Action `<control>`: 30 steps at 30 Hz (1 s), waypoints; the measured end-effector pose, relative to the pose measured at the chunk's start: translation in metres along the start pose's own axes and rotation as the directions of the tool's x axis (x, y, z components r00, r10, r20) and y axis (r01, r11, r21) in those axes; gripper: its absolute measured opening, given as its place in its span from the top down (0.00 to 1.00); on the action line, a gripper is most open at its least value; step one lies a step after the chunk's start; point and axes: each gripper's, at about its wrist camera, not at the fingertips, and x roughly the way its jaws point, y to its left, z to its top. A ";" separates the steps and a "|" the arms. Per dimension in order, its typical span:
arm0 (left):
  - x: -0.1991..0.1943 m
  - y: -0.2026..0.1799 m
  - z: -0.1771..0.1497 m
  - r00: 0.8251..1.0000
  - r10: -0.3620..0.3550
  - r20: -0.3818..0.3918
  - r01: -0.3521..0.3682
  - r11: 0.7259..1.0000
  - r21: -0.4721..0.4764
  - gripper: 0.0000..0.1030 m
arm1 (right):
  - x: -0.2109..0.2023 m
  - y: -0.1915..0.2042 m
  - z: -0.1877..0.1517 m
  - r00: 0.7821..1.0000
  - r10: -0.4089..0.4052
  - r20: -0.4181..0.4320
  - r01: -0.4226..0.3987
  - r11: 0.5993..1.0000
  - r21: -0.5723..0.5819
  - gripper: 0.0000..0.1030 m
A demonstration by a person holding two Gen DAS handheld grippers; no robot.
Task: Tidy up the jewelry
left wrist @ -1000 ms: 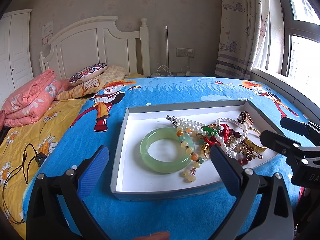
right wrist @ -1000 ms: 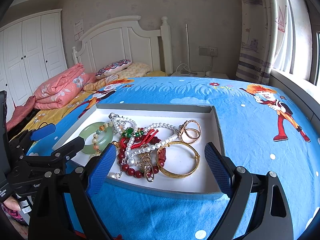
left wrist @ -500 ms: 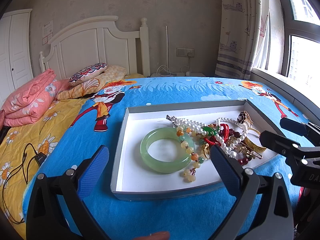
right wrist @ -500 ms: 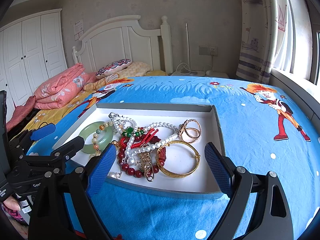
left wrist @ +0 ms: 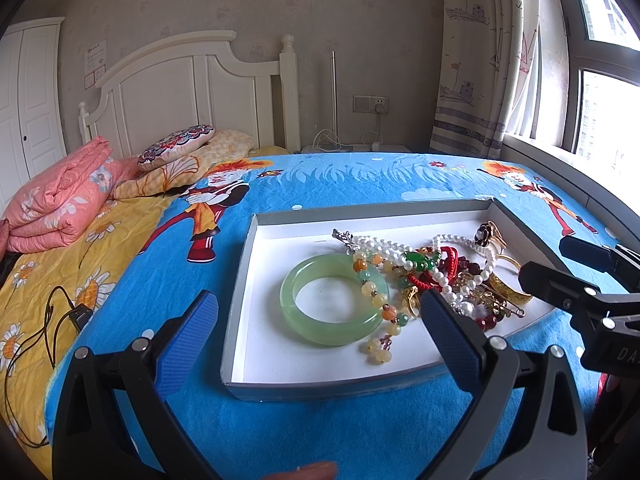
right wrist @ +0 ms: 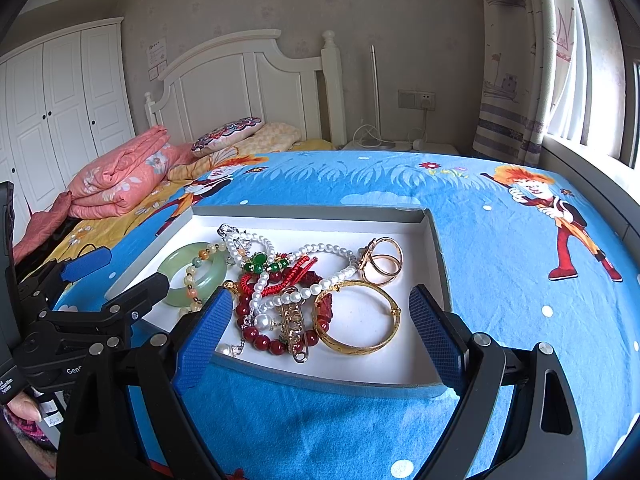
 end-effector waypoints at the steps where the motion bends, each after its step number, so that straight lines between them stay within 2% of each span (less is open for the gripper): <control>1: 0.000 0.000 0.000 1.000 -0.001 0.000 0.001 1.000 0.000 0.02 | 0.001 0.001 -0.001 1.000 0.001 -0.001 -0.001 1.000 0.000 0.16; 10: 0.001 -0.004 -0.001 1.000 -0.002 -0.008 0.002 1.000 0.023 0.02 | 0.001 0.002 -0.003 1.000 0.003 -0.002 -0.003 1.000 -0.001 0.16; 20: 0.009 -0.001 0.002 0.998 -0.005 -0.064 0.006 1.000 0.023 0.02 | 0.001 0.004 -0.004 1.000 0.005 0.000 -0.005 1.000 0.002 0.16; 22: 0.009 -0.002 0.002 0.998 0.009 -0.070 -0.007 0.999 0.033 0.02 | 0.001 0.004 -0.003 1.000 0.007 0.002 -0.007 1.000 0.001 0.16; 24: 0.009 -0.003 0.000 0.996 0.067 -0.059 -0.064 0.997 0.052 0.02 | -0.001 0.004 -0.003 1.000 0.010 0.008 -0.010 1.000 0.003 0.16; 26: 0.007 -0.005 -0.001 0.995 0.086 -0.048 -0.083 0.994 0.070 0.02 | -0.005 0.004 -0.003 1.000 0.019 0.022 -0.019 1.000 0.009 0.16; 28: 0.007 -0.006 -0.001 0.995 0.075 -0.069 -0.070 0.995 0.076 0.02 | -0.012 0.002 -0.004 0.999 0.018 0.028 -0.018 1.000 0.022 0.16; 30: 0.006 -0.005 -0.004 0.993 0.038 -0.110 -0.029 0.996 0.080 0.02 | -0.020 0.001 -0.009 1.000 0.025 -0.012 -0.024 0.999 0.042 0.16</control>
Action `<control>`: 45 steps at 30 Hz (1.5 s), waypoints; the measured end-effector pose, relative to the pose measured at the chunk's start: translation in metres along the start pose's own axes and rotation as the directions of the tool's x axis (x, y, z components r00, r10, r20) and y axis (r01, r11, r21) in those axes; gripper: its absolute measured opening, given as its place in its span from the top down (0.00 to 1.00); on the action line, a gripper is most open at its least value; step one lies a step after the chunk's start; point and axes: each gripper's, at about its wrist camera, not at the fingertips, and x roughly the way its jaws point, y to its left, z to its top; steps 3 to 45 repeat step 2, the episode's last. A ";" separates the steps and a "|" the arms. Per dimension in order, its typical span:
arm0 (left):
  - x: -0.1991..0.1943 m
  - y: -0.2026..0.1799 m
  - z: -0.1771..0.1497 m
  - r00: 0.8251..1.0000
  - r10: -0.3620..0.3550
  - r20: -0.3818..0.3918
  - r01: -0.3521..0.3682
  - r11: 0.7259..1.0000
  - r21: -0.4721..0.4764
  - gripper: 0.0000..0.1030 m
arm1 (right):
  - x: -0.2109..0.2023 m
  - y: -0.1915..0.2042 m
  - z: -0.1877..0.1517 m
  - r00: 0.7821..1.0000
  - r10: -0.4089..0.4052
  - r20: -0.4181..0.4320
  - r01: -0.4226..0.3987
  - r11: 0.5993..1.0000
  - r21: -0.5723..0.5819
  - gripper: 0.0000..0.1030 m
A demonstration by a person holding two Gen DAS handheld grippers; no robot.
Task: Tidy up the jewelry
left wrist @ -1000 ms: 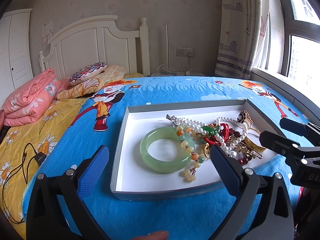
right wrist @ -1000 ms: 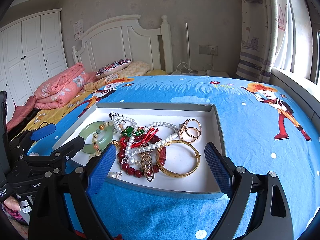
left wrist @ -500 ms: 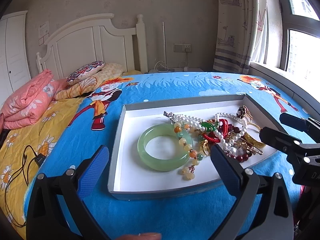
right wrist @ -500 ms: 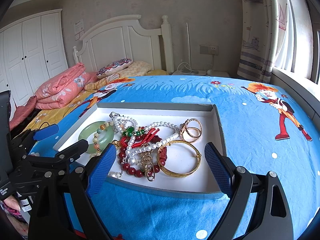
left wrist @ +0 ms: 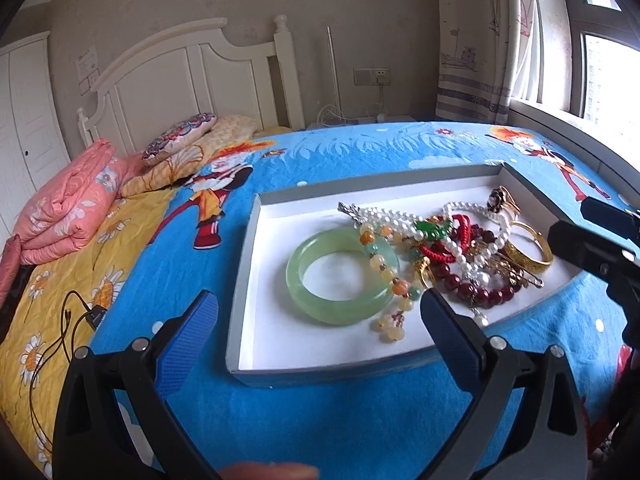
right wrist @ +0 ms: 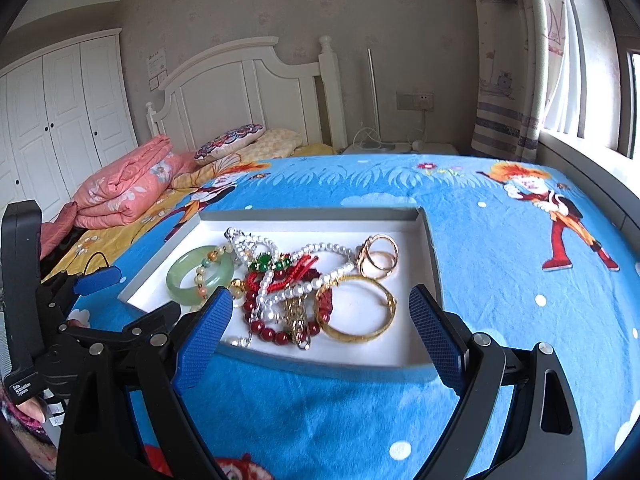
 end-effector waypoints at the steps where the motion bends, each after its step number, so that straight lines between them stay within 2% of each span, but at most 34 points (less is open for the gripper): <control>1: -0.002 0.002 -0.003 1.000 0.000 -0.013 0.000 1.000 -0.007 0.02 | -0.004 0.001 -0.004 1.000 0.001 -0.029 -0.002 1.000 -0.001 0.16; 2: -0.007 0.005 -0.007 1.000 0.001 -0.014 -0.001 1.000 -0.026 0.02 | -0.006 0.003 -0.009 0.998 -0.010 -0.063 0.009 1.000 -0.014 0.16; 45: -0.007 0.005 -0.007 1.000 0.001 -0.014 -0.001 1.000 -0.026 0.02 | -0.006 0.003 -0.009 0.998 -0.010 -0.063 0.009 1.000 -0.014 0.16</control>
